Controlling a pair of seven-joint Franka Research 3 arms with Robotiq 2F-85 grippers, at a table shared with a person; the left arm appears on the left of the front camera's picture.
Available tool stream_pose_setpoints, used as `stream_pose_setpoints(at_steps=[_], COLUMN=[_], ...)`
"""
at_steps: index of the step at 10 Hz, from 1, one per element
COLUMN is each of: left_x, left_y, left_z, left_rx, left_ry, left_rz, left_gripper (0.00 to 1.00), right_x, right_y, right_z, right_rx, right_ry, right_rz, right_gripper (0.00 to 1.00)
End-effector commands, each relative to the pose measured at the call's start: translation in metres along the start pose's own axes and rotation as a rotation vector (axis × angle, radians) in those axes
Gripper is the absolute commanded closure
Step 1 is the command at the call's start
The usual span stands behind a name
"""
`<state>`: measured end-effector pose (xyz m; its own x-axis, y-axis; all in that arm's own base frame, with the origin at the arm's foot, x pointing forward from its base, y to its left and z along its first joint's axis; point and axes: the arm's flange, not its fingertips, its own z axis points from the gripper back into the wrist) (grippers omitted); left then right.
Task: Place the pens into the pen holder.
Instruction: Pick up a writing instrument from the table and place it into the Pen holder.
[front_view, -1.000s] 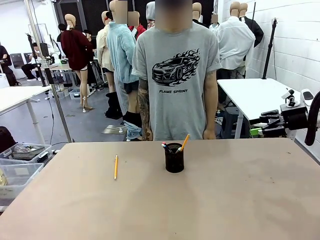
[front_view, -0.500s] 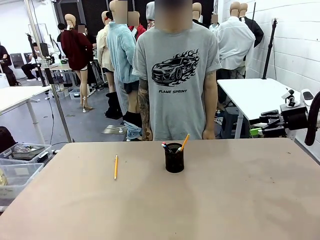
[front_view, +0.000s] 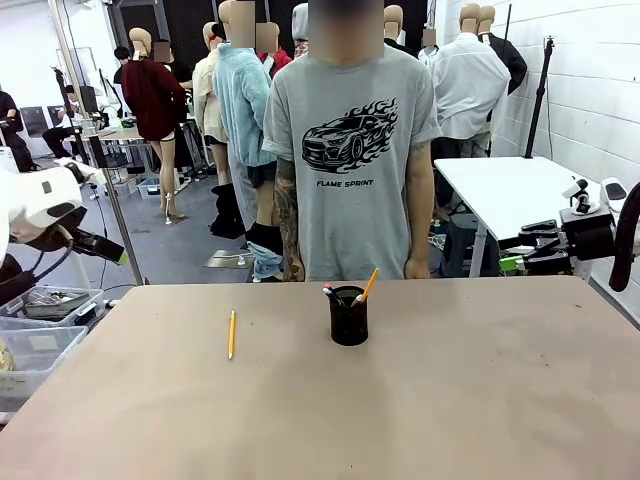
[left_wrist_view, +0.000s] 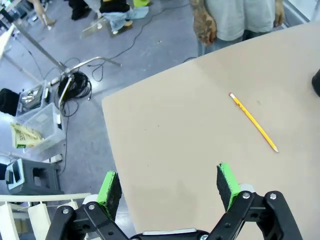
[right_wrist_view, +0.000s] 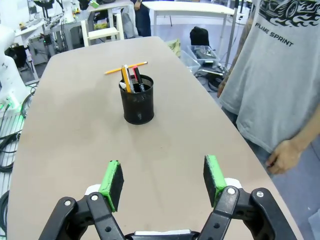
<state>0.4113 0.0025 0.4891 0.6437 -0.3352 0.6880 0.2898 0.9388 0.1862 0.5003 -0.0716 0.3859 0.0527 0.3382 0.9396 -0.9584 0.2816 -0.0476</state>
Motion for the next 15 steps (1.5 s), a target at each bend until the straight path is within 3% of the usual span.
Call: stream_pose_setpoints(at_steps=[1, 2, 3, 4, 8, 10, 15], left_x=[-0.003, -0.003, 0.001, -0.002, 0.014, 0.012, 0.014], left_y=[0.022, 0.022, 0.005, -0.003, -0.076, -0.103, -0.153], left_z=[0.038, 0.038, 0.01, 0.005, -0.062, -0.096, -0.13], left_rx=[-0.042, -0.042, -0.004, 0.03, 0.228, 0.211, 0.062], left_ry=[-0.025, -0.025, -0.008, 0.017, 0.13, 0.287, 0.395], left_rz=[-0.076, -0.076, -0.019, 0.095, 0.184, 0.151, 0.176], left_gripper=[0.0, 0.0, 0.0, 0.0, 0.0, 0.0, 0.0], right_x=[0.0, 0.0, 0.0, 0.0, 0.0, 0.0, 0.0], right_y=[0.003, 0.003, 0.003, 0.003, 0.003, 0.003, 0.003], right_z=[0.001, 0.001, 0.001, 0.001, 0.001, 0.001, 0.001], right_rx=[0.01, 0.01, 0.01, 0.01, 0.01, 0.01, 0.01], right_ry=[0.013, 0.013, 0.013, 0.013, 0.013, 0.013, 0.013], right_rz=[0.005, 0.005, 0.005, 0.005, 0.005, 0.005, 0.005], right_gripper=[0.19, 0.19, 0.19, 0.19, 0.19, 0.19, 0.19])
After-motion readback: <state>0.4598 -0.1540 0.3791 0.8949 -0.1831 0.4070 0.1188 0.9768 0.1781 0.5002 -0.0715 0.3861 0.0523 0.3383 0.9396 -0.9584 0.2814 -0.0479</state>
